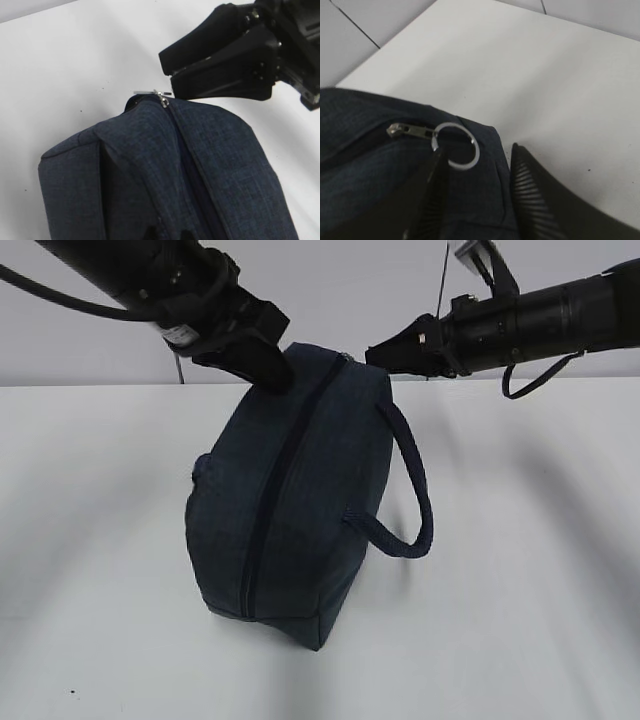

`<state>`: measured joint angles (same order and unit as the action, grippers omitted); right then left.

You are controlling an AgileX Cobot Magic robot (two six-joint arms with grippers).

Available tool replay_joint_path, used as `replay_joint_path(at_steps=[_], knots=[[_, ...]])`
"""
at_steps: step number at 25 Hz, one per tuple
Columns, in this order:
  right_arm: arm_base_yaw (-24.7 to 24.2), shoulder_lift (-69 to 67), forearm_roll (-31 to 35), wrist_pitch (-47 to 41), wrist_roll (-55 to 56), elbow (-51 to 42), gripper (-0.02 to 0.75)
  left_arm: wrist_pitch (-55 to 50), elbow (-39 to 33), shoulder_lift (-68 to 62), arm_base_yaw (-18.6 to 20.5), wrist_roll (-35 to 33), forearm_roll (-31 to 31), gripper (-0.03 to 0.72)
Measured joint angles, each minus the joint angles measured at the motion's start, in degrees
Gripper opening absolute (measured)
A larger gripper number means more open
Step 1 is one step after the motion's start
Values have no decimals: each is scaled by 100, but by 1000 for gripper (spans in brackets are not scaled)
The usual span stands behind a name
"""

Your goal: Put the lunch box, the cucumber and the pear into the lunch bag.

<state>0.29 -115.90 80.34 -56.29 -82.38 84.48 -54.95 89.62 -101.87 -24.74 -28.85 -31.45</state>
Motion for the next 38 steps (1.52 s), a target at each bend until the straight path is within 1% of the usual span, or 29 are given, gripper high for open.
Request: replay_joint_path(at_steps=[3,7,13,18,23,31,38], knots=[[0,0,-372,-13,-445,26,331,27,0,-30,0,0,-31,17],[-3,0,-674,-13,-1225,35,333,21,0,-37,0,0,-31,15],[-3,0,-782,-1,-1912,35,333,23,0,-72,0,0,-31,15],[-3,64,-902,-1,-2089,35,333,44,0,-84,0,0,59,15],[48,108,-973,13,-2278,35,333,124,0,-89,0,0,76,15],[377,108,-974,419,-2553,35,333,171,0,-143,0,0,24,15],[532,108,-653,539,-2915,35,333,166,0,-173,0,0,-216,15]])
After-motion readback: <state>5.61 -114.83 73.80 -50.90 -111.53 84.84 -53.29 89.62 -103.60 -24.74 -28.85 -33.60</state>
